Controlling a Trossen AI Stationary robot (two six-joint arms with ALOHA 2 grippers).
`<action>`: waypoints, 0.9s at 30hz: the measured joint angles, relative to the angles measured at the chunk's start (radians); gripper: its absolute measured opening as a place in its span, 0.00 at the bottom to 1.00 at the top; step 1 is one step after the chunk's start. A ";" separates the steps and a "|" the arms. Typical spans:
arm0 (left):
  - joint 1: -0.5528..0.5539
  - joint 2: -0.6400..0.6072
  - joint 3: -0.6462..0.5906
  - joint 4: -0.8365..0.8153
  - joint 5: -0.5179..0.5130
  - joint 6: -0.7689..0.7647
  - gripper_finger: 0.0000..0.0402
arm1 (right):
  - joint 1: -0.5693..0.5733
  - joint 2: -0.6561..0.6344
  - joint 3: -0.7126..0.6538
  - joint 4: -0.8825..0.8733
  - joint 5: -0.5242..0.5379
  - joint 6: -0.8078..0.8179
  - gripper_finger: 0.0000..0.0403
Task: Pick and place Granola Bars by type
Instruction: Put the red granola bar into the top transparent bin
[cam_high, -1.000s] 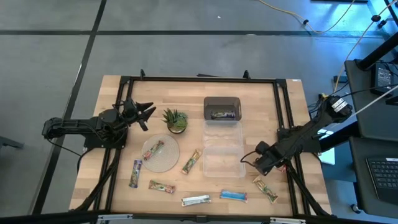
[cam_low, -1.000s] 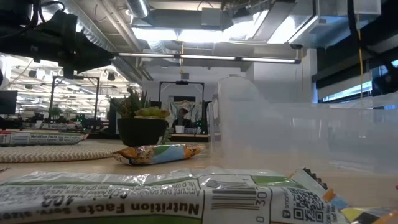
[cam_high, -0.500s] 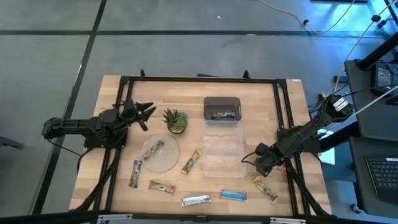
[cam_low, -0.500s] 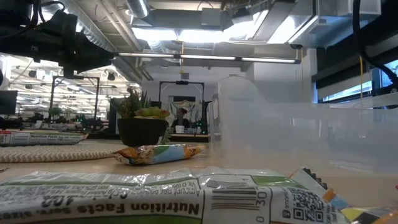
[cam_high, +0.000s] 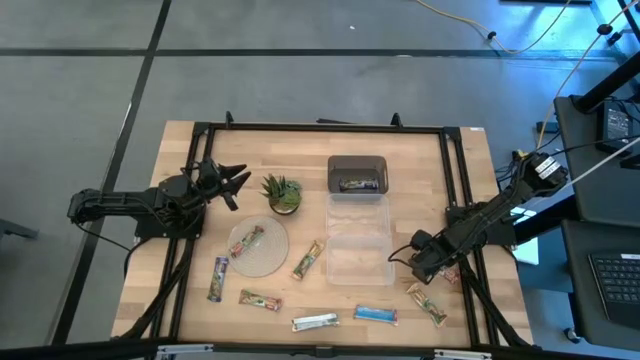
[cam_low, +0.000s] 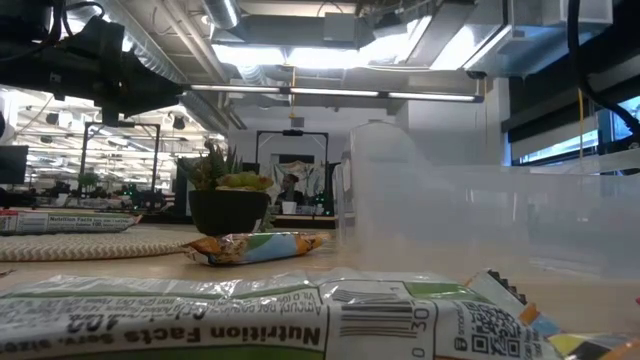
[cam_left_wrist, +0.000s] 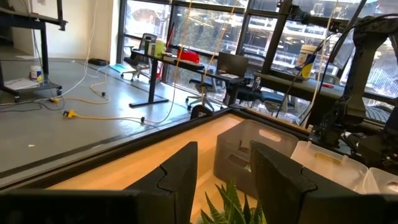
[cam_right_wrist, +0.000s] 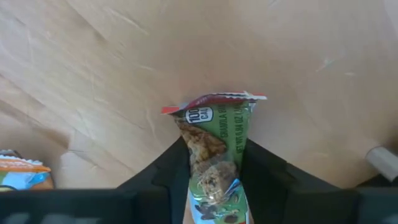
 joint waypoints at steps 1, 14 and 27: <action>0.000 0.000 0.000 0.000 0.000 0.000 0.35 | 0.000 0.002 0.005 -0.002 0.000 -0.009 0.32; 0.000 0.000 0.000 0.000 0.000 0.000 0.35 | 0.000 0.005 0.166 -0.158 0.013 -0.038 0.27; 0.000 0.000 0.000 0.000 0.000 0.000 0.35 | -0.089 0.002 0.502 -0.387 0.265 -0.194 0.26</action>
